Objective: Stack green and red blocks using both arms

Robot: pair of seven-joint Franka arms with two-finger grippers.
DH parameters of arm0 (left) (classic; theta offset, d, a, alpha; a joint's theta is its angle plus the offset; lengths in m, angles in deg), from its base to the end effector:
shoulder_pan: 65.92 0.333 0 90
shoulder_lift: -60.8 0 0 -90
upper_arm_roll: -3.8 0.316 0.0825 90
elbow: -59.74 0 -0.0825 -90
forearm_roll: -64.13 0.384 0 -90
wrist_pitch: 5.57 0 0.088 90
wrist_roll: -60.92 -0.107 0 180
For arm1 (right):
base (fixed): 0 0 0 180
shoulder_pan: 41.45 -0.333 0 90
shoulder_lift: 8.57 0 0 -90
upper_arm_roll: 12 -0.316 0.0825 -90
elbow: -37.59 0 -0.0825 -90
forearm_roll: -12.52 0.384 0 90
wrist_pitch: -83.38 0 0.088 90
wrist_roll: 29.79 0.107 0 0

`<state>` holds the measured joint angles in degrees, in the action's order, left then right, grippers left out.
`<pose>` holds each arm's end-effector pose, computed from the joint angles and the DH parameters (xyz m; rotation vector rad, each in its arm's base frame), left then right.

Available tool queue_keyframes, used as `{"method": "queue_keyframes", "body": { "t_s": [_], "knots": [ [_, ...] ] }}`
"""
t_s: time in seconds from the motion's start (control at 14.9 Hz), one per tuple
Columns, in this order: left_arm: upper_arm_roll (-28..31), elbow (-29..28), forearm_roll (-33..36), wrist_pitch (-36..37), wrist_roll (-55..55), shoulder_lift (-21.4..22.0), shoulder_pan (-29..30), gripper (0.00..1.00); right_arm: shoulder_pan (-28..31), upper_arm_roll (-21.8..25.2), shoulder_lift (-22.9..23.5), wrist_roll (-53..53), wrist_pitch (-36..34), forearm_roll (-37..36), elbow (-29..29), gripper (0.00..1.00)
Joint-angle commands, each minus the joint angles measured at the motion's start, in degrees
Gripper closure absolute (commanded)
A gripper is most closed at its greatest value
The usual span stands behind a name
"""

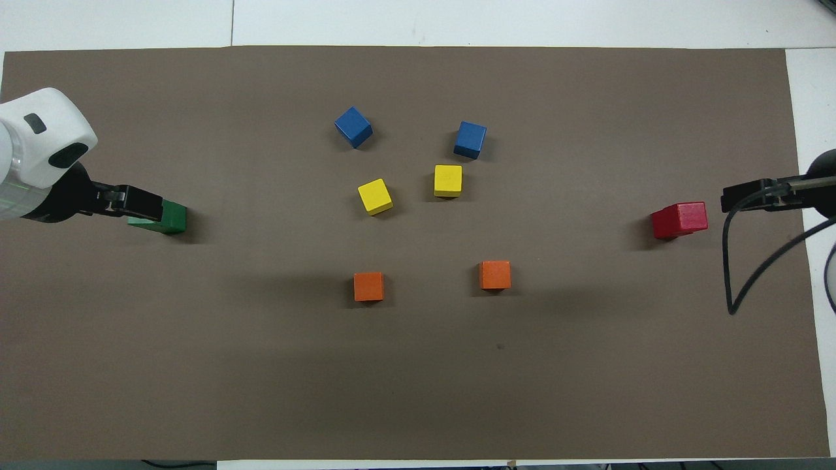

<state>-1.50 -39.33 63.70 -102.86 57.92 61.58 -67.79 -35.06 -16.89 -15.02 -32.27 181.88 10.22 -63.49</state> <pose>0.5517 -0.0704 0.5678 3.1237 -0.2763 -0.0278 0.5308 -0.0153 0.6066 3.0880 0.0332 0.1009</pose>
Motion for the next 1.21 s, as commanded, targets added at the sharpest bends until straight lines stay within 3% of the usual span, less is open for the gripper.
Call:
{"method": "queue_keyframes", "body": {
  "t_s": [0.0, 0.27, 1.14],
  "knots": [
    [-0.1, 0.5, -0.4, -0.1, 0.3, 0.0, -0.6, 0.00, 0.7, -1.0, 0.6, -1.4, -3.1, 2.1, 3.3, 0.00],
    [-0.1, 0.5, -0.4, -0.1, 0.3, 0.0, -0.5, 0.00, 0.7, -1.1, 3.5, -0.4, -8.7, 3.4, 7.8, 0.00],
    [-0.1, 0.4, -0.4, -0.1, 0.3, 0.0, -0.7, 0.00, 2.0, -0.8, 2.8, 3.7, -8.8, 3.3, 5.8, 0.00]
  ]
}}
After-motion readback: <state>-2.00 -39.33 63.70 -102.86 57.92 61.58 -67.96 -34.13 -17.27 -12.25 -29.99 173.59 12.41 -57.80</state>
